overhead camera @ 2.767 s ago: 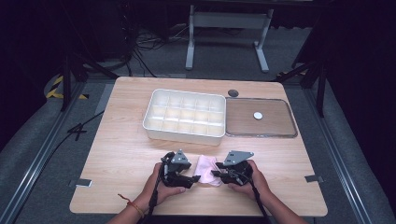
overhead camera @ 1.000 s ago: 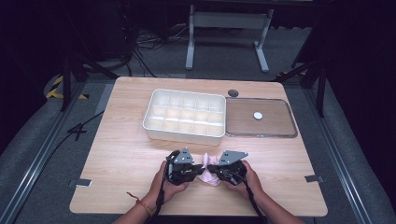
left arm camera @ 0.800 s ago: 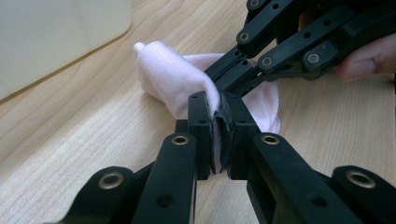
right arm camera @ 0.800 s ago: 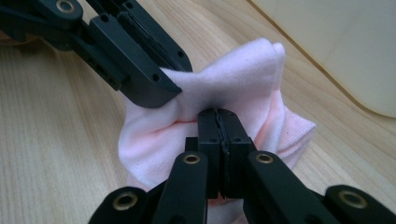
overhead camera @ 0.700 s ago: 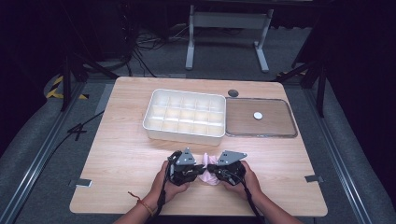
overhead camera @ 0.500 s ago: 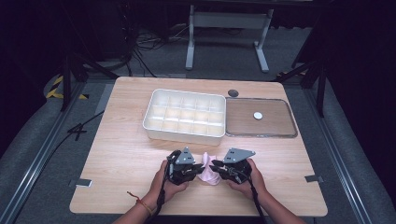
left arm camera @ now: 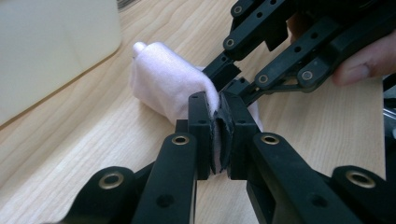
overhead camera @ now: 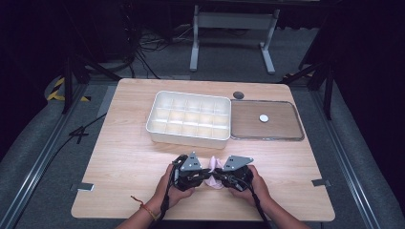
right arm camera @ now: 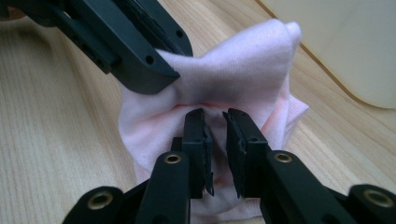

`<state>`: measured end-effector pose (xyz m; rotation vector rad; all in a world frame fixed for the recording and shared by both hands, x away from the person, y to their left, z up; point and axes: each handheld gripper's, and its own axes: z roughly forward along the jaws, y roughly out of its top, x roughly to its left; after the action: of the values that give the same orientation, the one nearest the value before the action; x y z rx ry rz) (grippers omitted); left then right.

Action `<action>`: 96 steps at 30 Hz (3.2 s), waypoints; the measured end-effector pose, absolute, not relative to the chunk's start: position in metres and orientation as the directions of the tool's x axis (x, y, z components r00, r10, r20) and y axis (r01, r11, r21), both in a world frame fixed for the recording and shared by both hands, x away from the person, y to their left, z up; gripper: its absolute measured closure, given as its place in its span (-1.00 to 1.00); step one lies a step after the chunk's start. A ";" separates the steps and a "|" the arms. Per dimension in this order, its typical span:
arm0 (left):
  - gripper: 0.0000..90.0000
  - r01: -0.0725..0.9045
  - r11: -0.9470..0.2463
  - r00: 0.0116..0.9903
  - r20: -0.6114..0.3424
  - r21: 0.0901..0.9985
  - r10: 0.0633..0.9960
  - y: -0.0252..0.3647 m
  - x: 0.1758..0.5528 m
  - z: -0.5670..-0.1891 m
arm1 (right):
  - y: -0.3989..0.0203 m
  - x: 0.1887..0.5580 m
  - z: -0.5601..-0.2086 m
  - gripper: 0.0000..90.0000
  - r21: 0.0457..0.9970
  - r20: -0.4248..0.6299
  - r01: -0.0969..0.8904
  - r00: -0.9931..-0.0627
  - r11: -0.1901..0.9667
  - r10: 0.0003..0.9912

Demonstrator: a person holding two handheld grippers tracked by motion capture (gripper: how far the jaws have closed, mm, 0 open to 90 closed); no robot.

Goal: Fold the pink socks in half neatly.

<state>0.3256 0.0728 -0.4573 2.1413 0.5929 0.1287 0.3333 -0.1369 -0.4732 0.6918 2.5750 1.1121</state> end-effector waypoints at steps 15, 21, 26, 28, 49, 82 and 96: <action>0.87 0.302 -0.576 0.909 -0.048 0.760 0.414 0.066 0.324 -0.462 | -0.141 0.330 -0.475 0.67 0.750 -0.043 0.324 -0.847 0.577 0.530; 0.87 0.300 -0.577 0.898 -0.022 0.760 0.439 0.068 0.326 -0.461 | -0.154 0.333 -0.461 0.60 0.773 -0.027 0.316 -0.850 0.550 0.526; 0.87 0.290 -0.575 0.903 -0.020 0.765 0.428 0.069 0.325 -0.459 | -0.167 0.333 -0.463 0.65 0.746 -0.002 0.348 -0.851 0.568 0.525; 0.86 0.290 -0.564 0.902 -0.025 0.773 0.430 0.068 0.324 -0.459 | -0.165 0.332 -0.466 0.65 0.738 -0.002 0.347 -0.857 0.579 0.516; 0.82 0.236 -0.623 0.917 0.041 0.746 0.397 0.053 0.321 -0.465 | -0.166 0.336 -0.473 0.59 0.724 -0.006 0.365 -0.846 0.585 0.534; 0.75 0.250 -0.626 0.912 0.038 0.738 0.409 0.045 0.320 -0.471 | -0.145 0.353 -0.455 0.83 0.792 -0.015 0.306 -0.855 0.528 0.518; 0.75 0.238 -0.603 0.932 -0.005 0.762 0.362 0.050 0.317 -0.462 | -0.150 0.355 -0.467 0.84 0.768 -0.026 0.322 -0.848 0.553 0.530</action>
<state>0.3167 0.0499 -0.4620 2.2433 0.4225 0.1884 0.3549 -0.1499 -0.4674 0.7107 2.5356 1.1771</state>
